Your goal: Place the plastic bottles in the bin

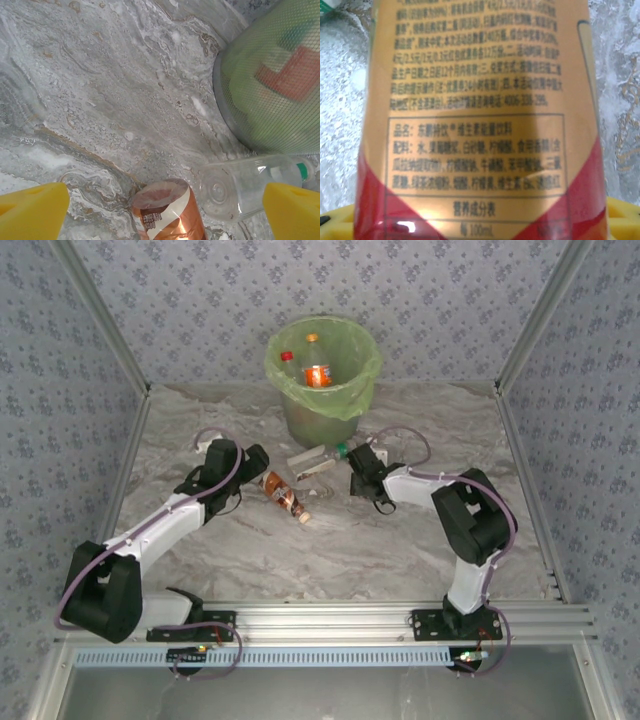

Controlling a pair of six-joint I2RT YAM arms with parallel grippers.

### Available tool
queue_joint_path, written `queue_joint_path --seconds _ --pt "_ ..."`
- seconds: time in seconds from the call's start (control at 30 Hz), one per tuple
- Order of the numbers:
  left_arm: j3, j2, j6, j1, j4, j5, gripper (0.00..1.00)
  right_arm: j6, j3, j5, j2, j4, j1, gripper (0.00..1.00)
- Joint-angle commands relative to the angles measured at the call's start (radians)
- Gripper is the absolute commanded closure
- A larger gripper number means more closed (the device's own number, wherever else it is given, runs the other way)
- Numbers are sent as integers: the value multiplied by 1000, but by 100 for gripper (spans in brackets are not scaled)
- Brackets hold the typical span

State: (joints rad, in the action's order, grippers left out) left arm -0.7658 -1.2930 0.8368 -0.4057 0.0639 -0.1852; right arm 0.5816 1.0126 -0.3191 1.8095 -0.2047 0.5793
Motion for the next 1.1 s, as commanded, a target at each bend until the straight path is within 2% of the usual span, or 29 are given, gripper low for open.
queue_joint_path --seconds 0.0,0.27,0.43,0.6,0.83,1.0,1.07 --pt "-46 19 -57 6 38 41 1 -12 -42 -38 -63 59 12 38" --pt "-37 45 -110 5 73 92 1 -61 -71 -76 -214 80 46 43" --pt "-33 57 -231 10 51 116 1 -113 -34 -48 -329 99 38 44" --pt "-24 55 -333 10 -11 193 1 -186 34 16 -421 141 15 44" --pt "12 76 -412 11 -74 257 1 -258 170 126 -447 167 -39 44" --pt "14 79 -431 10 -67 255 1 -244 229 16 -456 117 -45 44" --pt "14 77 -448 11 -67 272 1 -269 242 39 -463 112 -62 44"
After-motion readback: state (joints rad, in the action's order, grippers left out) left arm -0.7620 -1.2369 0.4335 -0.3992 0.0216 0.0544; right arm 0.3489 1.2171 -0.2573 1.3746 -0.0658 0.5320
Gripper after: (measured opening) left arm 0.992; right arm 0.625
